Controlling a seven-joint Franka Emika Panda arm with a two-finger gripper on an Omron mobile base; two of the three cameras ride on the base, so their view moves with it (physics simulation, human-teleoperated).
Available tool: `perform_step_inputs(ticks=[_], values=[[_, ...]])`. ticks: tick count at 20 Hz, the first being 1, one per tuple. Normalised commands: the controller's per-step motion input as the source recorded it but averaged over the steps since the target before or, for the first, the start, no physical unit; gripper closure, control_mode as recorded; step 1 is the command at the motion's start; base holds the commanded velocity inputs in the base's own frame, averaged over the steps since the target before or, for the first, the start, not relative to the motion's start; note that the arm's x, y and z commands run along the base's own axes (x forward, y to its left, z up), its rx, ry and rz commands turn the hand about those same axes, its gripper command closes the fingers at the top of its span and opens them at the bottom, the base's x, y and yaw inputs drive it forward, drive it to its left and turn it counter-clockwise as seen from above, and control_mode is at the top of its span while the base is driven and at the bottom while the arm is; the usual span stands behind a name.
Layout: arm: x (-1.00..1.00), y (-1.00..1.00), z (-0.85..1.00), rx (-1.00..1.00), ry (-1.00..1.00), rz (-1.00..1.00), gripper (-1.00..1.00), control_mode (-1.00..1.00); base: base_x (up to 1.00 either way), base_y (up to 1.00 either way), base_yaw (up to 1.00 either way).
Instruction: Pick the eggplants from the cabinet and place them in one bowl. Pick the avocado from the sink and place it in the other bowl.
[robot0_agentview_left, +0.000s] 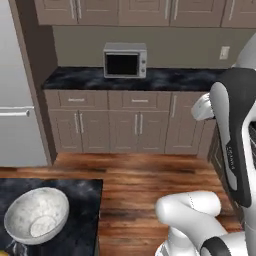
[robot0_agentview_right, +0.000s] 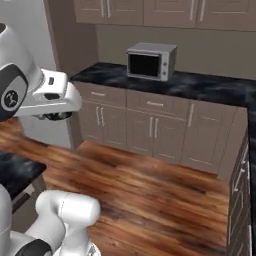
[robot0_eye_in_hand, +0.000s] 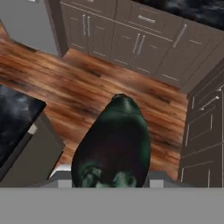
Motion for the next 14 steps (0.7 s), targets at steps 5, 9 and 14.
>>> perform_step_inputs(ticks=[5,9,14], values=[[0.0,0.0,0.0,0.0,0.0,0.0,1.0,1.0,0.09,-0.15,0.85],[0.0,0.0,0.0,0.0,0.0,0.0,1.0,1.0,0.11,-0.11,0.86],[0.0,0.0,0.0,0.0,0.0,0.0,1.0,1.0,0.27,-0.07,0.81]])
